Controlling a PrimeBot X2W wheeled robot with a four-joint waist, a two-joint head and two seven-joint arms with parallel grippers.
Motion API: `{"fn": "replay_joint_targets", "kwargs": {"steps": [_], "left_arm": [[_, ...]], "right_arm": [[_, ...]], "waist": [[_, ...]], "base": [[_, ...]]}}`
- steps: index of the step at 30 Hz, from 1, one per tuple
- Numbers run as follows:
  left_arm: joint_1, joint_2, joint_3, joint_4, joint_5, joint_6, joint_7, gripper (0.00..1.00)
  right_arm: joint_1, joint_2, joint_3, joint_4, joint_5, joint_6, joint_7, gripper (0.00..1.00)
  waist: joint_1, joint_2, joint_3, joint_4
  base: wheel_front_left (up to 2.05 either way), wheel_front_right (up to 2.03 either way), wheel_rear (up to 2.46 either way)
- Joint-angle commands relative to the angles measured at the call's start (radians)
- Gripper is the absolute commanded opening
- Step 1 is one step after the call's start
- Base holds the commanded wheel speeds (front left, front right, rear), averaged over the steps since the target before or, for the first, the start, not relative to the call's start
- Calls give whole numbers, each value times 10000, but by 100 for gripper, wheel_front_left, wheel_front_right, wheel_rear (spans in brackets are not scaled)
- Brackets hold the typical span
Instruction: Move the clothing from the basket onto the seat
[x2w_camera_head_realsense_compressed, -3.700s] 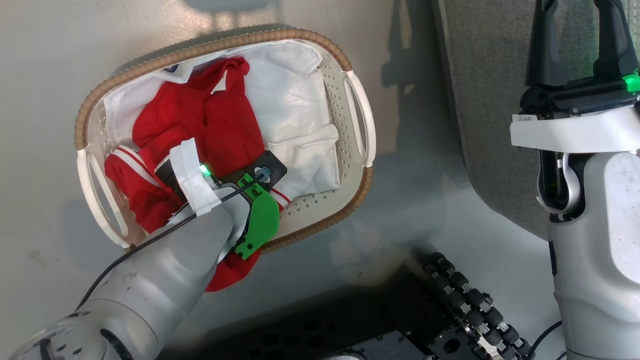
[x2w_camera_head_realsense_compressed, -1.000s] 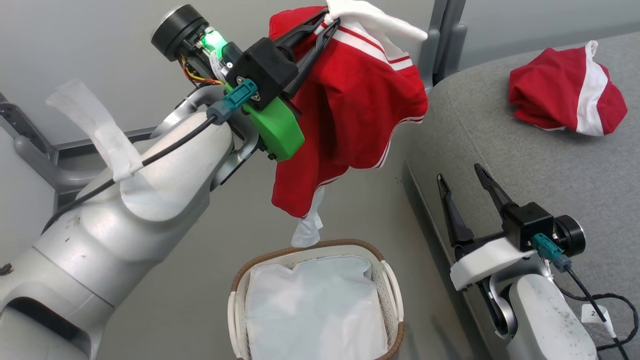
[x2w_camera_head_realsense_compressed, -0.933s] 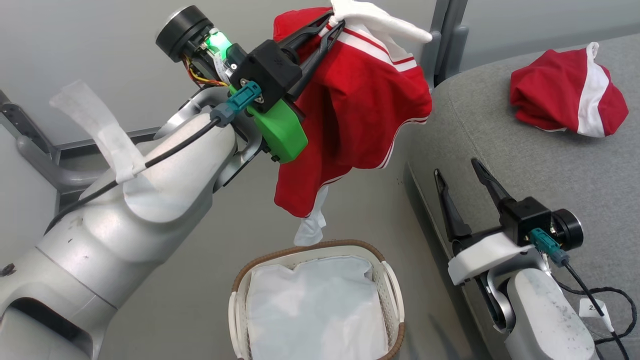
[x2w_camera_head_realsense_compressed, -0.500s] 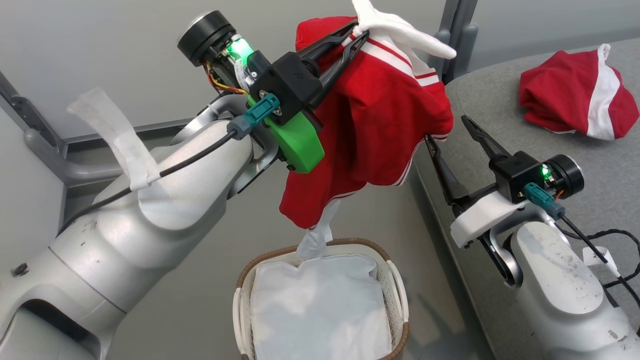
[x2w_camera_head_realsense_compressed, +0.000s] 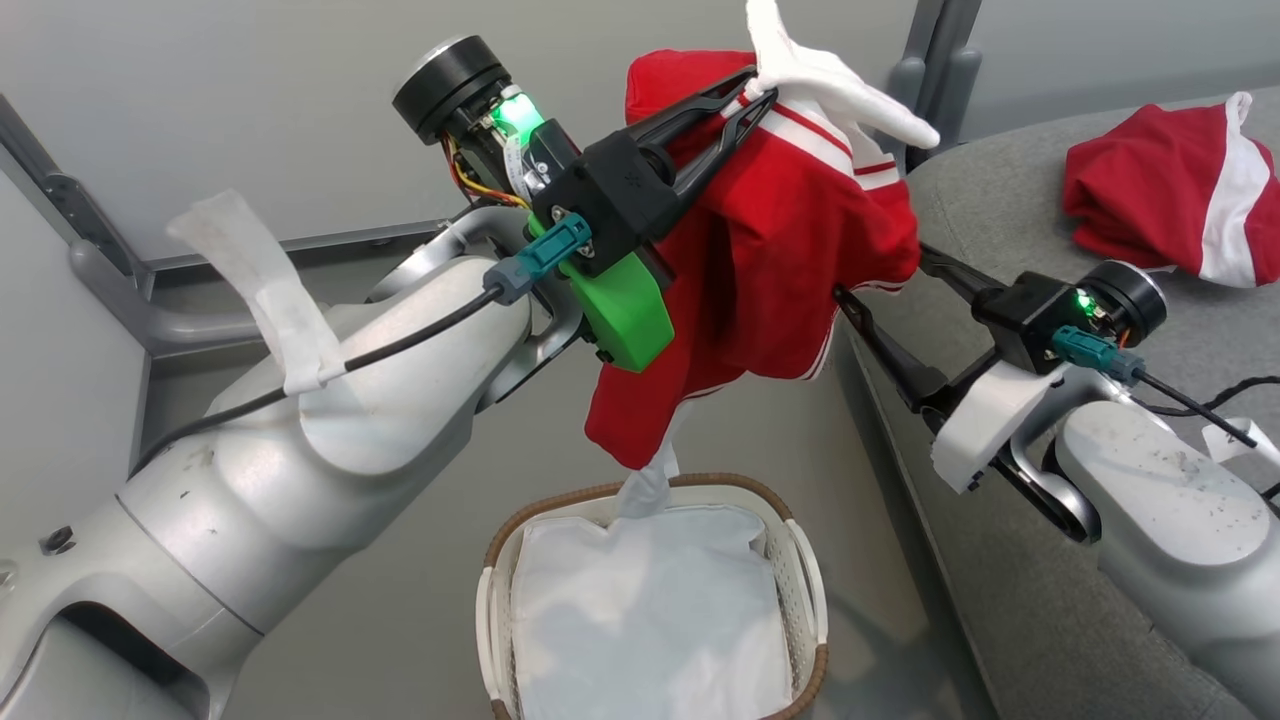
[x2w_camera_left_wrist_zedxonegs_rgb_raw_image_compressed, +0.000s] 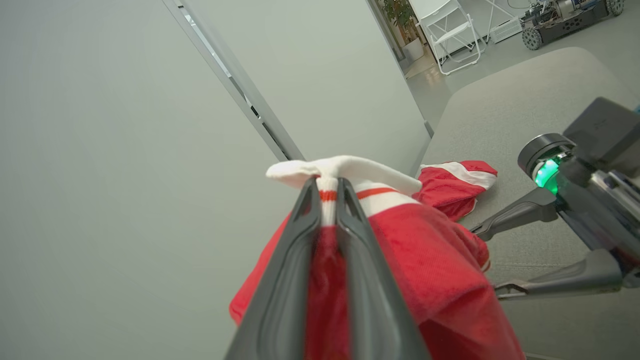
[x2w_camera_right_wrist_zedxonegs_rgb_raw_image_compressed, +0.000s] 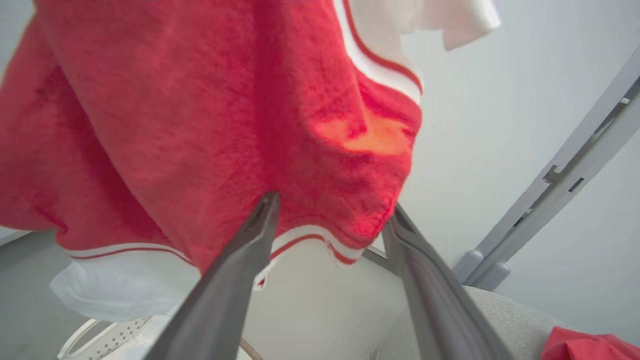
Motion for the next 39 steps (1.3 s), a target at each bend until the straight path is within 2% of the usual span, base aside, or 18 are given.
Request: {"fn": "replay_joint_targets", "kwargs": {"steps": [1, 7, 11, 13, 15, 22, 36, 37, 38, 39], "left_arm": [[82, -39, -5, -26, 4, -45, -35, 0], [69, -72, -73, 37, -82, -41, -33, 0], [58, -29, -87, 109, -132, -43, -45, 0], [60, -20, -84, 135, -142, -28, -55, 0], [70, -30, -83, 146, -166, -20, -65, 0], [162, 33, -20, 212, -237, 33, -72, 0], [1042, 175, 358, 982, -1019, 93, -126, 0], [1155, 158, 425, 1017, -1072, 99, -137, 27], [1259, 135, 495, 1051, -1136, 110, -142, 39], [1373, 108, 604, 1077, -1198, 133, -140, 62]], "right_arm": [[-242, -156, 502, -124, 301, -14, -16, 100], [-1229, -680, 2178, -679, 1373, -14, -16, 100], [-1572, -739, 2443, -829, 1747, -14, -16, 100], [-1649, -635, 2523, -711, 1811, -14, -16, 40], [-1730, -550, 2632, -569, 1816, -14, -16, 0], [-1815, -341, 2550, -209, 1669, -15, -16, 0], [-1264, 107, 236, -238, 494, -15, -15, 0], [-1240, 155, 10, -270, 346, -15, -15, 0], [-1214, 185, -186, -289, 251, -15, -15, 0], [-1157, 228, -392, -315, 111, -15, -15, 0]], "waist": [[1, 0, 10, 10], [1, 0, 72, 34], [1, 0, 125, 28], [1, 0, 147, 28], [1, 0, 173, 41], [1, 0, 268, 92], [1, 0, 369, 34], [1, 0, 381, 36], [1, 0, 388, 41], [1, 0, 397, 47]], "base": [[0, 0, 0], [0, 0, 0], [0, 0, 0], [0, 0, 0], [0, 0, 0], [0, 0, 0], [0, 0, 0], [0, 0, 0], [0, 0, 0], [0, 0, 0]]}}
